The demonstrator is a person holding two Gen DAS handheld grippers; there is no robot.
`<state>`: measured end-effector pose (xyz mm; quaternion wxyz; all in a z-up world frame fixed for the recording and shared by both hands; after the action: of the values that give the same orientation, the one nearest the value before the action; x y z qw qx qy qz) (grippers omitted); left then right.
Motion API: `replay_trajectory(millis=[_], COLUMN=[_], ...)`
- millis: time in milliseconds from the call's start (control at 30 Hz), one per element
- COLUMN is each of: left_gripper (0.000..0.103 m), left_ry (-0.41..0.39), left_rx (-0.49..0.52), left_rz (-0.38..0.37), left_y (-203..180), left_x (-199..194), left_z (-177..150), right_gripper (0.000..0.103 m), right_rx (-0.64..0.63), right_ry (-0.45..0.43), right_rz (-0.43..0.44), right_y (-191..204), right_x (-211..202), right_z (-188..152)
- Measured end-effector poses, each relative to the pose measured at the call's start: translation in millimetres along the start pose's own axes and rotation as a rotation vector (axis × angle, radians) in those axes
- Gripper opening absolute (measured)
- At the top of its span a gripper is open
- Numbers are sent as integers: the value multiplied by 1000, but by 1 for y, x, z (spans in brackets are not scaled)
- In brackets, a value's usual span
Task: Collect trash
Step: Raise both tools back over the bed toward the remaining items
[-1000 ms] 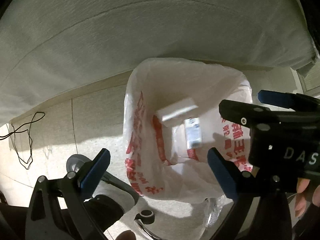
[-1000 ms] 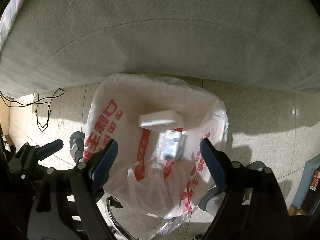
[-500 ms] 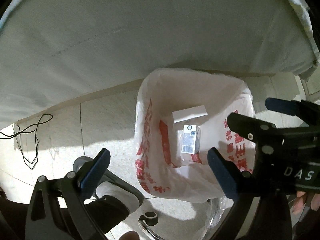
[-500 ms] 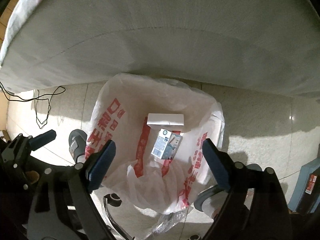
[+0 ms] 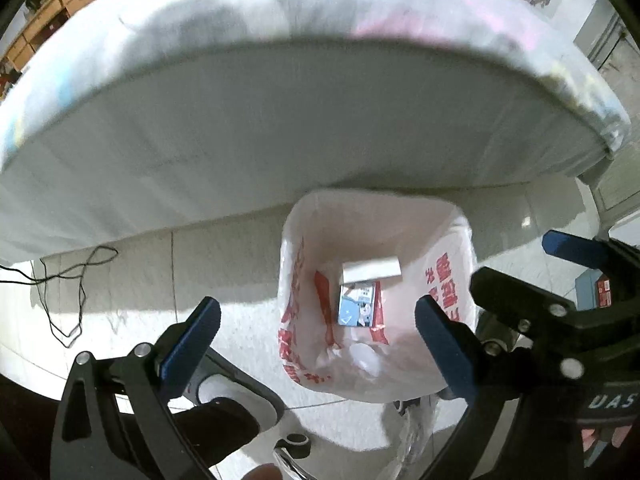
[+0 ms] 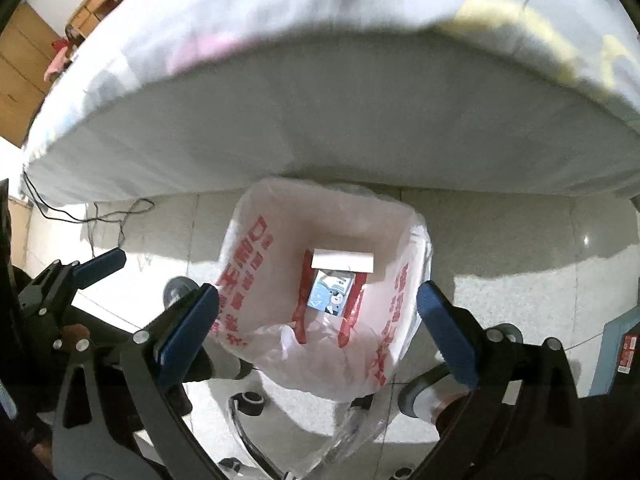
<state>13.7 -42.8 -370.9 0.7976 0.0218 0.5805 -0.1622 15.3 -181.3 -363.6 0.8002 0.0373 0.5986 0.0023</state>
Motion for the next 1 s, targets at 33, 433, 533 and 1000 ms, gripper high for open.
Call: replay_trajectory(millis=[33, 433, 533, 1000], left_gripper=[95, 95, 95, 95], left_ry=[-18, -186, -219, -329], left_rx=[3, -10, -12, -16], left_rz=[5, 33, 24, -6], left_y=[0, -4, -8, -25], left_x=[-8, -85, -104, -188], left_z=[1, 15, 23, 80], right_gripper=[96, 96, 96, 96], right_rx=[2, 46, 48, 38], right_ry=[-21, -243, -291, -488], right_rz=[1, -28, -37, -49], right_y=[-1, -29, -33, -52], right_x=[-9, -127, -151, -266], right_z=[1, 7, 10, 60])
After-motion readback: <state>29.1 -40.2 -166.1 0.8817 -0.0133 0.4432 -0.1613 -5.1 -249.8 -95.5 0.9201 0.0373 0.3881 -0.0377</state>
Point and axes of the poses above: each gripper's, at about its wrist camera, not at the fingertips, and x roughly the way its jaws point, y to its left, z to its top, the point moved 3 cm from there along x, roughly the way its jaws point, and after that the axes turned 8 degrees about -z, right-handed, at the moved point
